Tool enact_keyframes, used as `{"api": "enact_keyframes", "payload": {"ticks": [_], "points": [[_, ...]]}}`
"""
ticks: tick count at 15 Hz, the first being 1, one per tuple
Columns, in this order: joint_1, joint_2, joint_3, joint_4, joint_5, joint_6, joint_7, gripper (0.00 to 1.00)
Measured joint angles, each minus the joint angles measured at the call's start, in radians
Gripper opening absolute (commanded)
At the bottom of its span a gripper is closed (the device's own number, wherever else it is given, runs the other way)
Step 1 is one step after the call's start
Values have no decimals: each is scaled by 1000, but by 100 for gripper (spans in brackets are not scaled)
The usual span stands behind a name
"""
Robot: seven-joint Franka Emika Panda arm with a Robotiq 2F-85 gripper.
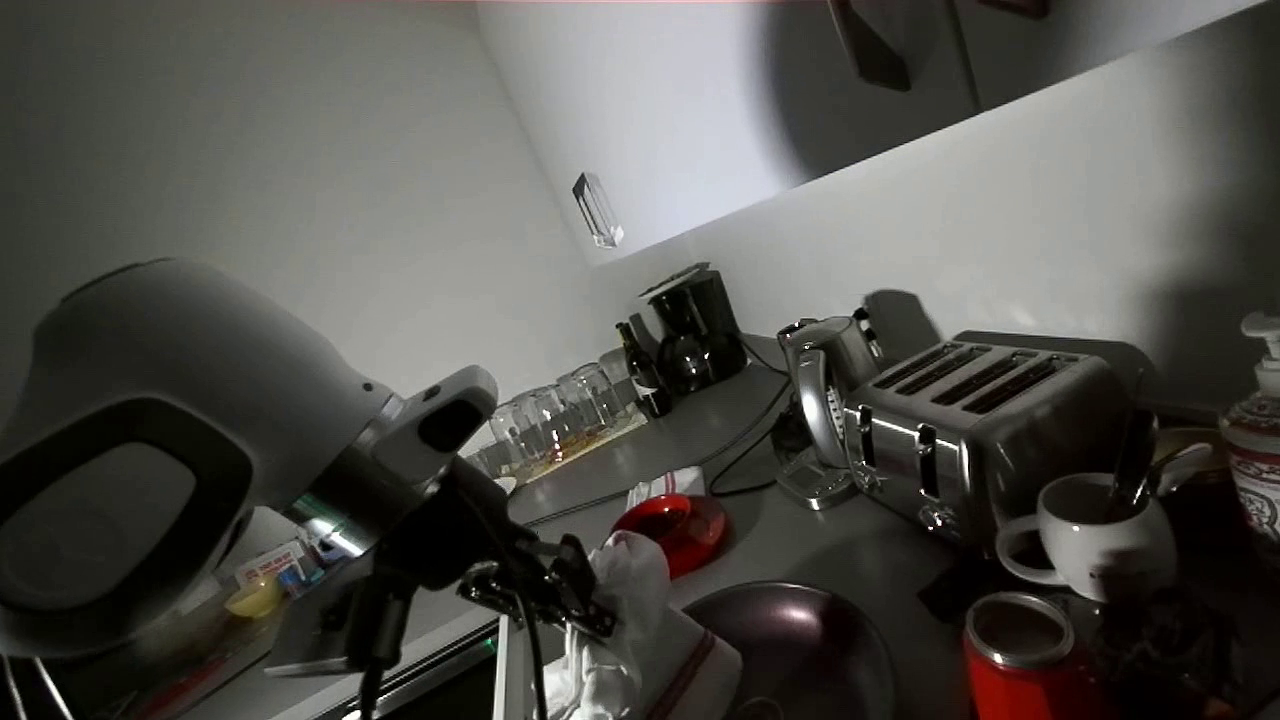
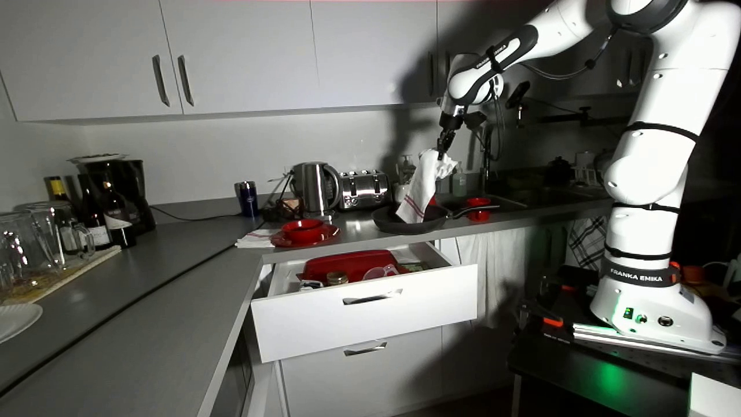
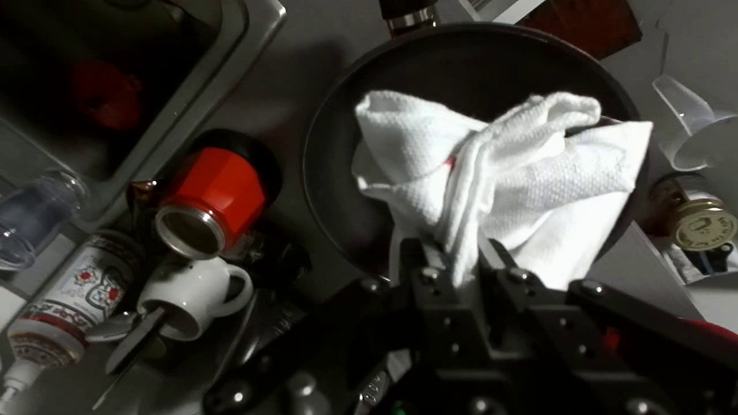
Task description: Use the cloth to wipe the plate
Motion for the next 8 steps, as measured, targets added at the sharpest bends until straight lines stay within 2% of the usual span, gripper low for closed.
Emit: {"api": "enact_keyframes", "payload": {"ticks": [8], "points": [[0,-26,3,1,-79,-97,200,8]]}}
